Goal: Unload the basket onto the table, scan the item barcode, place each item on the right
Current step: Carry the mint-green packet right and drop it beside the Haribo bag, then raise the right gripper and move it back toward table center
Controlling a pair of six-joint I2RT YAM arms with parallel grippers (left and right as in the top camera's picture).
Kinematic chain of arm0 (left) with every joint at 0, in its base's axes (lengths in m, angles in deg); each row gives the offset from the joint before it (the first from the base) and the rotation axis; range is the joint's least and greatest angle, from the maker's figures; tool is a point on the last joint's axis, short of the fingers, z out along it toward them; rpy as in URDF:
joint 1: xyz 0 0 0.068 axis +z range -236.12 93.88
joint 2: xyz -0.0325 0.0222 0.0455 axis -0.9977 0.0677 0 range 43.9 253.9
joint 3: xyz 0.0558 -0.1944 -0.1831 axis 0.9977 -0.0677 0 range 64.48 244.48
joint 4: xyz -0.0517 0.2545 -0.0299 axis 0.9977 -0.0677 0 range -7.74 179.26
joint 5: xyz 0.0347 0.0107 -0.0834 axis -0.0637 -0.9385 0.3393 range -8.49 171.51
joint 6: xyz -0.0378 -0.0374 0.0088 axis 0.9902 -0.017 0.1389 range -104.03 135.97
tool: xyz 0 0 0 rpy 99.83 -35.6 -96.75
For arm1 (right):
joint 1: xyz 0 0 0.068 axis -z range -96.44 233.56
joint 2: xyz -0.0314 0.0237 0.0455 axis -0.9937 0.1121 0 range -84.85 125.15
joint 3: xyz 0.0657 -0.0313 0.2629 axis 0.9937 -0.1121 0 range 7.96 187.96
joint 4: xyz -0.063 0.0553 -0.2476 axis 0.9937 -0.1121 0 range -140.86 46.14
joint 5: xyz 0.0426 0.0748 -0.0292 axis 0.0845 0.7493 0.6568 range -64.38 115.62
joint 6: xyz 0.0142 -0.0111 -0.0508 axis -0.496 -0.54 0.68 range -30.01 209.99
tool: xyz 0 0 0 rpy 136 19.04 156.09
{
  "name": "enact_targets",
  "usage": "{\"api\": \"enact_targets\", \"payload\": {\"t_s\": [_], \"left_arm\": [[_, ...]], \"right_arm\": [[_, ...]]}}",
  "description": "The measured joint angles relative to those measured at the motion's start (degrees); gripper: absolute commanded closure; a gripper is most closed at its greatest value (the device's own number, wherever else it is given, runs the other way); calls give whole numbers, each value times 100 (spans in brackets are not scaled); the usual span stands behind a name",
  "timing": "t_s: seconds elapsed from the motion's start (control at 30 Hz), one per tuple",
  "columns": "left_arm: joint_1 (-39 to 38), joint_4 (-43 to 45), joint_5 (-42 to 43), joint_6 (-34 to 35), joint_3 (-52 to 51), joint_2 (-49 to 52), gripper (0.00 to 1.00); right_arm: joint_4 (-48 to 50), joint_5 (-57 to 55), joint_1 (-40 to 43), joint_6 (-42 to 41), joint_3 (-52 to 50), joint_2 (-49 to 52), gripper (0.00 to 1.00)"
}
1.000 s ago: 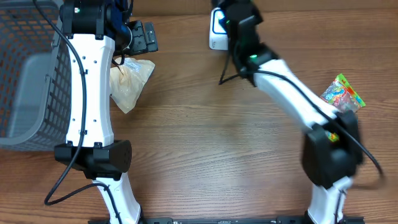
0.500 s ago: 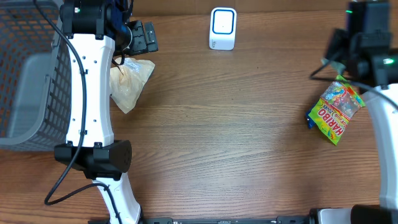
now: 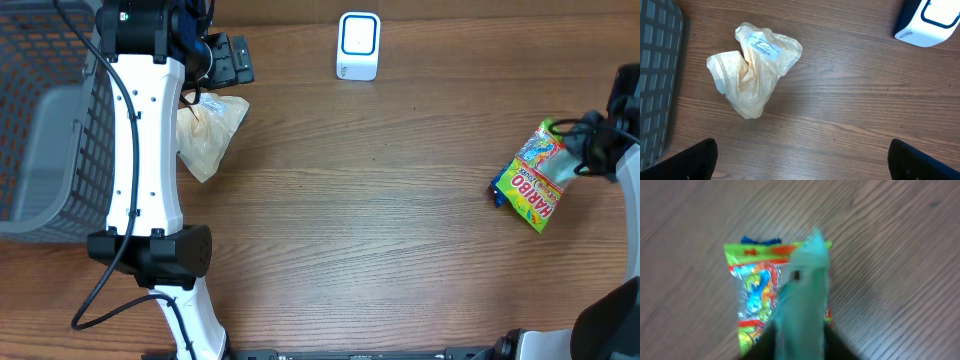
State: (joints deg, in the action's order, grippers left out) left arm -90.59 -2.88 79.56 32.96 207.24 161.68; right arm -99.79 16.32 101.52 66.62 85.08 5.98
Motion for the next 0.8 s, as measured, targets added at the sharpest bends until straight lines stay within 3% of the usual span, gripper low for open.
{"api": "enact_targets", "payload": {"t_s": [0.03, 0.13, 0.47, 0.8], "left_arm": [[0, 2, 0, -2, 0, 0, 1], [0, 2, -2, -2, 0, 0, 0], [0, 2, -2, 0, 0, 0, 0], [0, 2, 0, 0, 0, -2, 0]], "right_arm": [[28, 44, 11, 4, -63, 0, 25], [96, 295, 9, -33, -105, 0, 19], [629, 2439, -166, 457, 369, 0, 20], [1556, 3071, -1982, 387, 474, 0, 18]]}}
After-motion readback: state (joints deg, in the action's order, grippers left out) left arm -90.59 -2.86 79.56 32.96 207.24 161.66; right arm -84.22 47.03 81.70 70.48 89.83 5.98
